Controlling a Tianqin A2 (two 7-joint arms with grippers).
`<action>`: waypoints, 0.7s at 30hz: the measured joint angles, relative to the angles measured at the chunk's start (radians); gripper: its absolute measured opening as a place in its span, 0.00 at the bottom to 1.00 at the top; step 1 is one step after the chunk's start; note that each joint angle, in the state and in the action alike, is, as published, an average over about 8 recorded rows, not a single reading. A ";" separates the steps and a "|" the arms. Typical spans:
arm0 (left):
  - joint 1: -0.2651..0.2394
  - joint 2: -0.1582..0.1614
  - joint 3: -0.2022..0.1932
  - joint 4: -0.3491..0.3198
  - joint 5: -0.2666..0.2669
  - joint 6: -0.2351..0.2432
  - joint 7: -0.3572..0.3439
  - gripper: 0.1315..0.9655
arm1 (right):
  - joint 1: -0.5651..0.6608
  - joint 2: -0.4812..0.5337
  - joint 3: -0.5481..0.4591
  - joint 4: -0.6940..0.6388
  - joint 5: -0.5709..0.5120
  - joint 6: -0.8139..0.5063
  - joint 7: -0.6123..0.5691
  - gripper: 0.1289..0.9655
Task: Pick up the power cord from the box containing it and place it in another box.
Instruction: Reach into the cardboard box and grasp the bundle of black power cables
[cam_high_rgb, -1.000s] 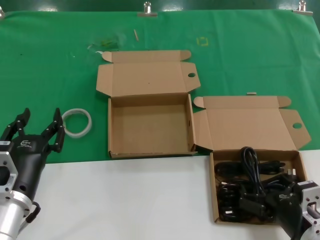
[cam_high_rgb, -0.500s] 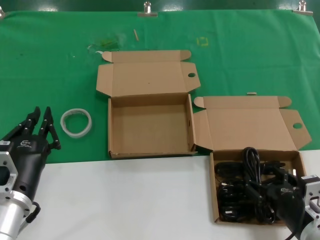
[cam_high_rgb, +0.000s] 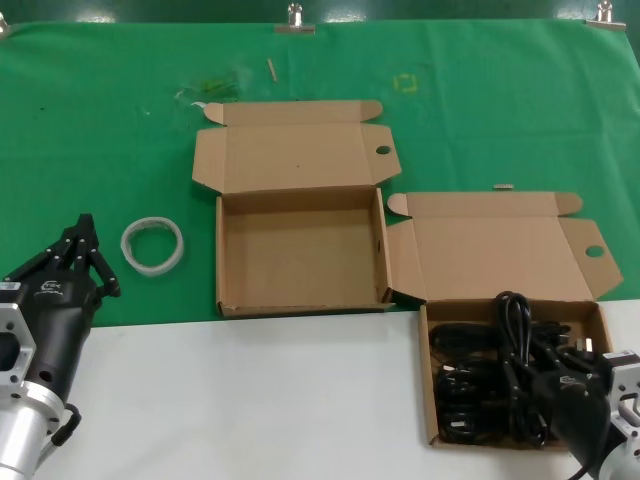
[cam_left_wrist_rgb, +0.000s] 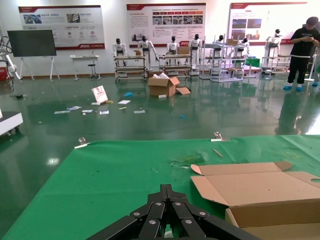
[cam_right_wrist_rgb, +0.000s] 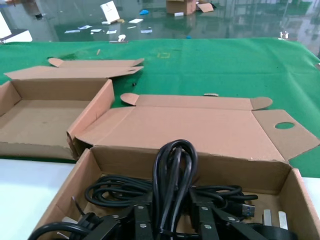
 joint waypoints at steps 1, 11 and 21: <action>0.000 0.000 0.000 0.000 0.000 0.000 0.000 0.02 | -0.003 0.002 0.003 0.004 -0.001 -0.001 0.002 0.23; 0.000 0.000 0.000 0.000 0.000 0.000 0.000 0.01 | -0.056 0.053 0.047 0.130 0.004 0.015 0.027 0.11; 0.000 0.000 0.000 0.000 0.000 0.000 0.000 0.01 | 0.072 0.082 -0.018 0.278 0.038 0.042 -0.006 0.10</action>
